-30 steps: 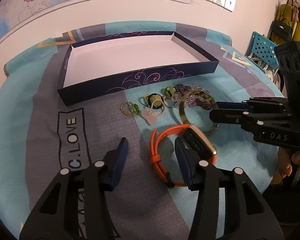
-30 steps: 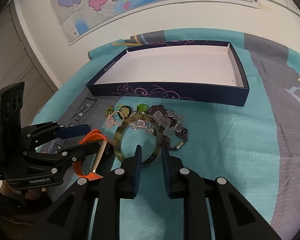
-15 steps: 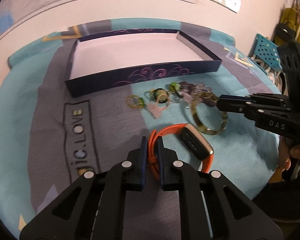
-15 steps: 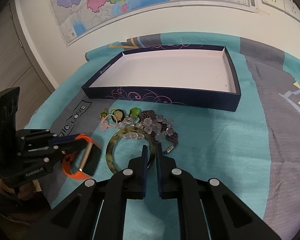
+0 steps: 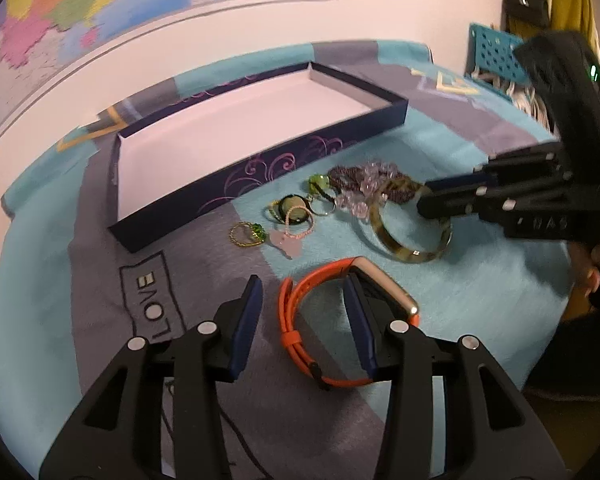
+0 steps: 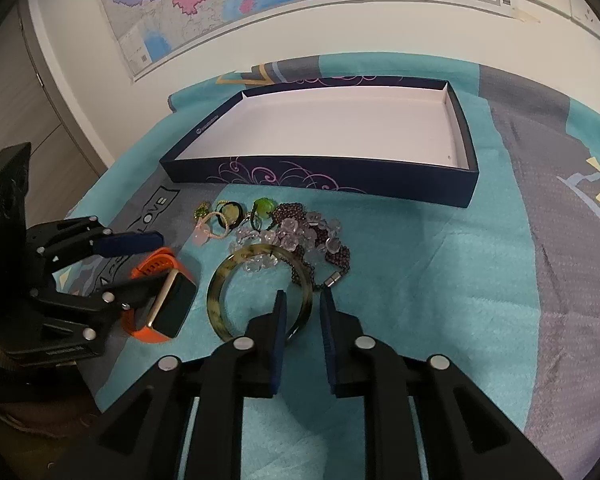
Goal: Organize jewelry
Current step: 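Carry the band and bangle into the white box and open both grippers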
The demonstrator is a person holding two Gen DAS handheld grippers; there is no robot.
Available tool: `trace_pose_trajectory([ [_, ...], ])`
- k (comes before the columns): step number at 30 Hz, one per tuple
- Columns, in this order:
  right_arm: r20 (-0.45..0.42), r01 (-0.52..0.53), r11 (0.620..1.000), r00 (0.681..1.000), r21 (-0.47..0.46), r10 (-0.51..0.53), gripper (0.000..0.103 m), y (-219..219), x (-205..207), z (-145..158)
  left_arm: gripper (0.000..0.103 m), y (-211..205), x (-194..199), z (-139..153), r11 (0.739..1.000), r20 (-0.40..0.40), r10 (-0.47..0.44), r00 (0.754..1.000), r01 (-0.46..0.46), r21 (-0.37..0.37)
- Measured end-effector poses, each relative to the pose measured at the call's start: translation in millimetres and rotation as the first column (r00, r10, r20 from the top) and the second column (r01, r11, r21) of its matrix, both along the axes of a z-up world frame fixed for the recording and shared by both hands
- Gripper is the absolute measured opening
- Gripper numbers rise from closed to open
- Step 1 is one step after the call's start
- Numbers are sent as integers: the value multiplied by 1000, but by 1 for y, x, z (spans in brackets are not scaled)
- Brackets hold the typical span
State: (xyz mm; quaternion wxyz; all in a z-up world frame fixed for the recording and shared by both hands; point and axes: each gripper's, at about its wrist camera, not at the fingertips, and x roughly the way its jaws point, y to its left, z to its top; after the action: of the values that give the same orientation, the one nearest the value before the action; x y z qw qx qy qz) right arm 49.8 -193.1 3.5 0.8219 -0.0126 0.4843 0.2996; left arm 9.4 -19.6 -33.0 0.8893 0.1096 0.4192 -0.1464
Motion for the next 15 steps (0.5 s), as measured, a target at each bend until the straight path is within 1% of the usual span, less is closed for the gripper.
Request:
trace_pose_trajectory([
  [1, 2, 3, 1000, 1000, -2, -3, 9, 0, 0, 0, 36, 0, 2, -2, 1000, -9, -5, 1000, 5, 0],
  [3, 6, 7, 1000, 1000, 5, -7, 6, -1, 1, 1, 24, 1, 4, -4, 1000, -19, -9, 1000, 9, -10],
  [4, 7, 8, 1000, 1000, 7, -8, 5, -1, 1, 2, 21, 1, 5, -4, 1000, -19, -10, 1000, 9, -14],
  [6, 9, 7, 1000, 1000, 19, -7, 5, -3, 3, 4, 11, 3, 5, -3, 1000, -19, 8, 1000, -8, -18],
  [9, 21, 7, 1000, 1000, 28, -8, 5, -5, 6, 10, 10, 10, 6, 2, 996, -34, 27, 999, -29, -79],
  [12, 30, 9, 999, 999, 50, -10, 5, -8, 10, 17, 10, 16, 8, 6, 991, -37, 51, 998, -56, -124],
  [15, 50, 10, 998, 999, 57, -13, 5, -10, 17, 25, 10, 29, 13, 16, 977, -43, 88, 995, -95, -192],
])
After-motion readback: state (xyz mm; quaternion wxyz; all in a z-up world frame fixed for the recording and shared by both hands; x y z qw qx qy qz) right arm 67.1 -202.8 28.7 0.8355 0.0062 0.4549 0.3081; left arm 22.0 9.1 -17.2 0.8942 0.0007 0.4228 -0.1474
